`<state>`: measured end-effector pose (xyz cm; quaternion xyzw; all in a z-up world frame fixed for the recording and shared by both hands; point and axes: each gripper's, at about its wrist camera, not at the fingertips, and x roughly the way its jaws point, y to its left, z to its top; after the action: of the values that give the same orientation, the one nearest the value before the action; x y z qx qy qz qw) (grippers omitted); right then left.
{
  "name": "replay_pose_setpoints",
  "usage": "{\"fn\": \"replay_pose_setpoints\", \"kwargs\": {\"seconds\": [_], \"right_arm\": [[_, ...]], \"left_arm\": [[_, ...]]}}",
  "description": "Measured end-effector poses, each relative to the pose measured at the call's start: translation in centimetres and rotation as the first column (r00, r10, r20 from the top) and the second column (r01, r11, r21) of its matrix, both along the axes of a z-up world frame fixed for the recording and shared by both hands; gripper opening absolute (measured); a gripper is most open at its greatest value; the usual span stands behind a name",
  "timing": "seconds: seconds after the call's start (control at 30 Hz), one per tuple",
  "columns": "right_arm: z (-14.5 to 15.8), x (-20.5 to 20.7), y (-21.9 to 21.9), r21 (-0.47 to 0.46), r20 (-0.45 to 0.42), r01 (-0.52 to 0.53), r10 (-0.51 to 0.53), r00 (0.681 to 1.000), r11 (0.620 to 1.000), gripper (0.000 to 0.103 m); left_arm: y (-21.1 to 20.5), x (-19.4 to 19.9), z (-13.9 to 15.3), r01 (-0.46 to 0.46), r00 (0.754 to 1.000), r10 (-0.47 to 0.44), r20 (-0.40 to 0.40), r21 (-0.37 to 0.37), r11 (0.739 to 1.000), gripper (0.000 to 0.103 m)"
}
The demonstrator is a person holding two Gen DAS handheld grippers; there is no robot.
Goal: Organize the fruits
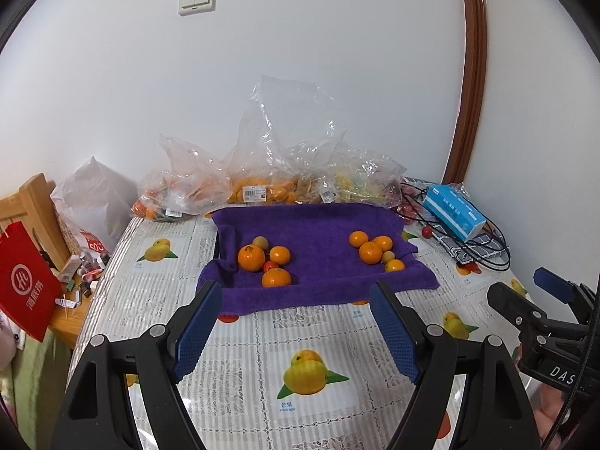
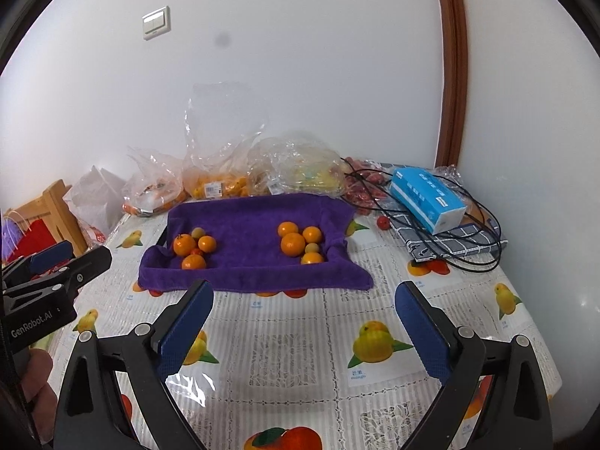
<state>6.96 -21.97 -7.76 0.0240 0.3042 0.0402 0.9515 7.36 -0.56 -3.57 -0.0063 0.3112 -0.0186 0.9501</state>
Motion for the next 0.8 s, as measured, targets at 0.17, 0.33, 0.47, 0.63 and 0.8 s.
{"fn": "replay_pose_setpoints", "kwargs": {"seconds": [0.17, 0.33, 0.47, 0.63, 0.8], "right_arm": [[-0.2, 0.1, 0.4, -0.008, 0.003, -0.009, 0.009, 1.000, 1.000, 0.097], [-0.5, 0.2, 0.9, -0.034, -0.003, -0.013, 0.013, 1.000, 0.999, 0.097], [-0.7, 0.3, 1.0, -0.040, -0.009, -0.012, 0.012, 1.000, 0.999, 0.097], [-0.9, 0.6, 1.3, -0.040, -0.011, -0.018, 0.017, 1.000, 0.999, 0.097], [-0.9, 0.7, 1.3, -0.040, -0.012, -0.018, 0.017, 1.000, 0.999, 0.097]], "left_arm": [[0.2, -0.3, -0.4, -0.002, 1.000, 0.002, -0.002, 0.002, 1.000, 0.079], [0.5, -0.3, -0.5, -0.009, 1.000, 0.009, -0.005, -0.001, 1.000, 0.080], [1.0, -0.1, -0.7, -0.018, 1.000, 0.018, -0.013, -0.005, 1.000, 0.079], [1.3, 0.1, -0.9, -0.025, 1.000, 0.025, -0.016, 0.000, 1.000, 0.079], [1.5, 0.5, -1.0, -0.029, 0.999, 0.029, -0.018, -0.002, 1.000, 0.079]]}}
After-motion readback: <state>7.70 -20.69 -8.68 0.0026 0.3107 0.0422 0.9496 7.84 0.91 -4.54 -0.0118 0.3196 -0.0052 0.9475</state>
